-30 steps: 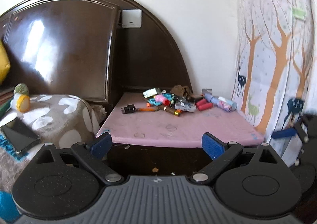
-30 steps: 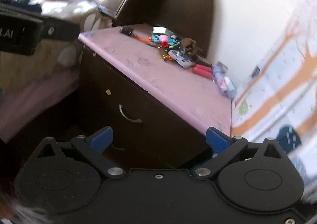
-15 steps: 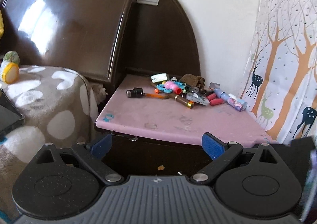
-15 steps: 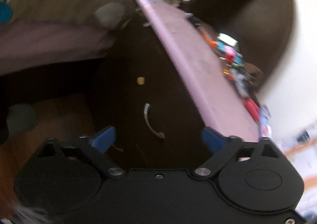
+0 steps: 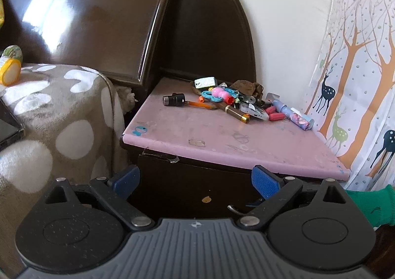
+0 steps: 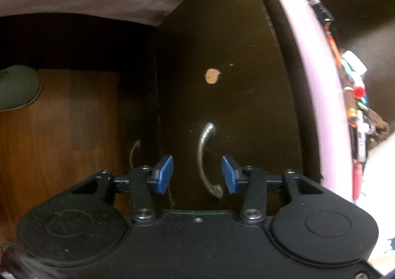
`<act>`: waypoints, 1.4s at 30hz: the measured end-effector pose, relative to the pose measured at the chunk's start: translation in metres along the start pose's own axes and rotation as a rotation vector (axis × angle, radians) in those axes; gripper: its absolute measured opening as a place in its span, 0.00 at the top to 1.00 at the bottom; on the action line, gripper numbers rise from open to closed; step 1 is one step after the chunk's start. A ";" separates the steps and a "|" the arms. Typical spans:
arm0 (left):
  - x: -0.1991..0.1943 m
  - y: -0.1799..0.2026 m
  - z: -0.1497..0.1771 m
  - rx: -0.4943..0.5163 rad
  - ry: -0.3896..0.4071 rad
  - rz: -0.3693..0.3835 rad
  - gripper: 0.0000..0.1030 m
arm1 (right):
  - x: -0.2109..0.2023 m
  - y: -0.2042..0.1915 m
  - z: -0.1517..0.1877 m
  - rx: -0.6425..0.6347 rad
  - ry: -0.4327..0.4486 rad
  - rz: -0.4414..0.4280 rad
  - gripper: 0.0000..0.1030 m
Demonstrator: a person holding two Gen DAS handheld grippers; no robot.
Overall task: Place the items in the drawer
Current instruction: 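Lower the right tool toward the drawer's metal handle, then hook the drawer handle with the right tool and pull the drawer open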
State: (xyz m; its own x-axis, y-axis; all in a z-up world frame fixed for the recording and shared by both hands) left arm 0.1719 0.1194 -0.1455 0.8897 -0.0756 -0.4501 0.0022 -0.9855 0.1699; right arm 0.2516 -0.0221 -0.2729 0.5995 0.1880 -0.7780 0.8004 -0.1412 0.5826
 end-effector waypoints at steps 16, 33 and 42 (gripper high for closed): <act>-0.005 -0.009 -0.003 -0.025 0.014 0.005 0.04 | 0.021 0.003 -0.011 -0.043 -0.109 -0.088 0.85; -0.014 -0.010 -0.005 -0.031 0.043 0.017 0.04 | -0.050 -0.063 0.002 -0.078 -0.081 -0.200 0.85; -0.017 -0.007 -0.005 -0.017 0.048 0.023 0.04 | -0.088 -0.109 0.013 -0.041 -0.069 -0.192 0.85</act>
State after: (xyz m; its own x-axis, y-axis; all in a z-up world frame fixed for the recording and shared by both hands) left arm 0.1591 0.1280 -0.1343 0.9103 -0.0901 -0.4039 -0.0109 -0.9809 0.1942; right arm 0.1118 -0.0359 -0.2711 0.4356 0.1407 -0.8891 0.9001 -0.0693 0.4300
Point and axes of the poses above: each gripper's, at about its wrist camera, not at the fingertips, and x roughly the way its jaws point, y to its right, z to its underside, the point moved 1 cm from there along x, roughly the way its jaws point, and after that the axes turned 4 degrees about x, right-handed, at the moved point
